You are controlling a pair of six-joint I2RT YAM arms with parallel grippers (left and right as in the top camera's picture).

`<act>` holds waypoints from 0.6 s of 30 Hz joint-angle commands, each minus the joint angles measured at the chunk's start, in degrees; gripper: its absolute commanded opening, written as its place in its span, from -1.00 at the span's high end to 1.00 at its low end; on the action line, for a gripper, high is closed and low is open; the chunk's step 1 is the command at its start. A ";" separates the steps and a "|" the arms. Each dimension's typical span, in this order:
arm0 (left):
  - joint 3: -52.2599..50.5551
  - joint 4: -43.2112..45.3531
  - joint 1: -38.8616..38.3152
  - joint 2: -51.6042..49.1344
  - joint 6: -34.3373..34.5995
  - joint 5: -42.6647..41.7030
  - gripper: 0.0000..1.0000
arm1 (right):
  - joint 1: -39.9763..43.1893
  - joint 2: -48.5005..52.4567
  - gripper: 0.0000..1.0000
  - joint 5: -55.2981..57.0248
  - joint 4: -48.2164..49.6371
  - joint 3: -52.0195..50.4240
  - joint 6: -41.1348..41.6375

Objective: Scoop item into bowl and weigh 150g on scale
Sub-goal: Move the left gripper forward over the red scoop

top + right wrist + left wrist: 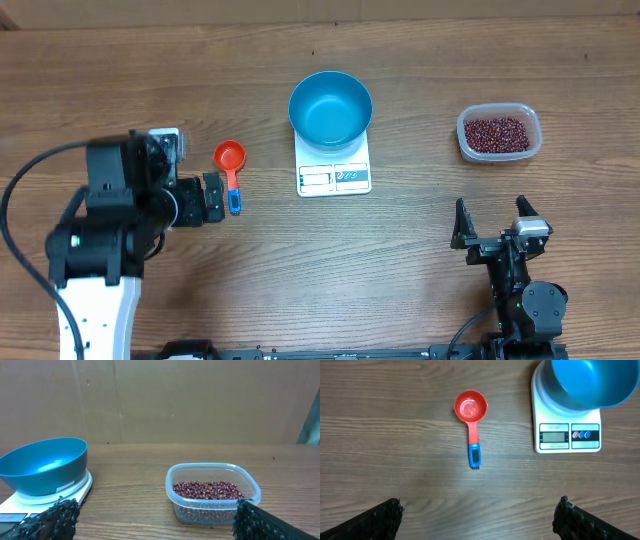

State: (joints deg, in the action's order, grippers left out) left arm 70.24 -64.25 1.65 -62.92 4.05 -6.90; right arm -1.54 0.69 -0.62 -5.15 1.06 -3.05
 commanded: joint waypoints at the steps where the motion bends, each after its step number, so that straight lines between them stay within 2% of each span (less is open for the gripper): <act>1: 4.13 -1.31 0.20 -4.55 -1.33 -0.61 -0.99 | -0.33 -0.52 -1.00 0.55 0.28 -0.61 -0.04; 11: 9.33 -5.92 0.15 -13.99 -2.01 -0.66 -0.99 | -0.33 -0.52 -1.00 0.55 0.28 -0.61 -0.04; 18: 17.42 -12.09 -0.59 -19.52 -2.82 -0.61 -0.99 | -0.33 -0.52 -1.00 0.55 0.28 -0.61 -0.04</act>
State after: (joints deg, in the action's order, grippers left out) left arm 83.72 -75.05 1.61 -80.77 2.74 -6.90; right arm -1.54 0.69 -0.60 -5.15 1.06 -3.01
